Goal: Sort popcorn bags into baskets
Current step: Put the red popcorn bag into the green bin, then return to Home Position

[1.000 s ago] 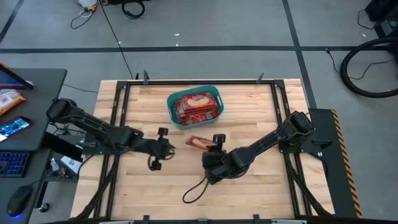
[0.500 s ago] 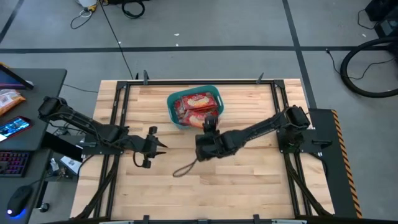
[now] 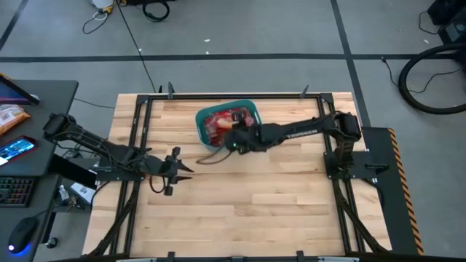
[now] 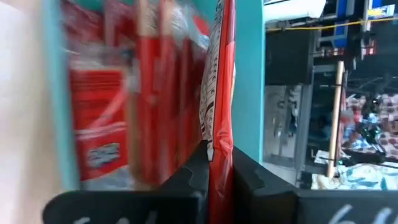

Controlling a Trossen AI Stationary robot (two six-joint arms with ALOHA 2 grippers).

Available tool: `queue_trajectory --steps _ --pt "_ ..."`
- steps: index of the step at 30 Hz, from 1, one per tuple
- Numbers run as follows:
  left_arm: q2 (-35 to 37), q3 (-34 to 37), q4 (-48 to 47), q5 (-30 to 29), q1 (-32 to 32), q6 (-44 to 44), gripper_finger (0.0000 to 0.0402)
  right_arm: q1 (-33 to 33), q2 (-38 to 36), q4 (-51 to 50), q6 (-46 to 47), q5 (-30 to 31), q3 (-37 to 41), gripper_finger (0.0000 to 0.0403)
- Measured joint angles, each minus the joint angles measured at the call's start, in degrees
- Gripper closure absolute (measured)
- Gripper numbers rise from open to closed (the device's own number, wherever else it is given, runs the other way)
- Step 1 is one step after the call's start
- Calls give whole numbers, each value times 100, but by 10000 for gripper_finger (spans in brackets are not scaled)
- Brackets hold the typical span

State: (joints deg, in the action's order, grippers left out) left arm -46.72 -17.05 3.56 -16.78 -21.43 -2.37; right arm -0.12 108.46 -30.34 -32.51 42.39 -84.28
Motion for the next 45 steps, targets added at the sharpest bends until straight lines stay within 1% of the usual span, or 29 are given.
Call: queue_trajectory --steps 3,6,8,11,14,17,22,27,31,34,37,39,42,45 --pt "165 152 76 50 -2 -21 286 -257 -6 567 -507 -319 151 375" --pt "387 266 64 50 0 -103 286 -453 -6 1007 -908 -949 275 373" --pt "518 313 83 50 0 -177 286 -574 -6 1031 -1007 -1252 300 366" --pt "688 359 10 52 0 -317 286 -736 -6 961 -859 -1223 301 349" --pt "752 358 -2 51 0 -415 286 -822 -6 698 -702 -862 305 328" --pt "750 358 -54 51 -2 -470 286 -842 -45 372 -432 -552 307 310" --pt "741 358 -109 53 -2 -468 285 -732 -237 -405 194 -647 308 294" --pt "801 358 119 51 -2 -297 285 -618 -629 -923 1013 -664 309 289" --pt "992 358 86 54 17 -116 285 -601 -1090 -1225 1835 -1191 309 289" --pt "1205 517 196 49 26 -114 285 -664 -1379 -1431 2342 -1559 313 288" --pt "1478 847 424 53 26 -206 285 -680 -1689 -1332 2582 -1646 591 288" --pt "1692 1056 553 54 26 -340 285 -678 -1968 -1042 2704 -1659 974 288" --pt "2022 1240 531 53 26 -460 285 -667 -2466 -444 2996 -1728 1716 288" --pt "2381 1276 514 50 26 -343 286 -623 -3013 369 3377 -1833 2536 288"
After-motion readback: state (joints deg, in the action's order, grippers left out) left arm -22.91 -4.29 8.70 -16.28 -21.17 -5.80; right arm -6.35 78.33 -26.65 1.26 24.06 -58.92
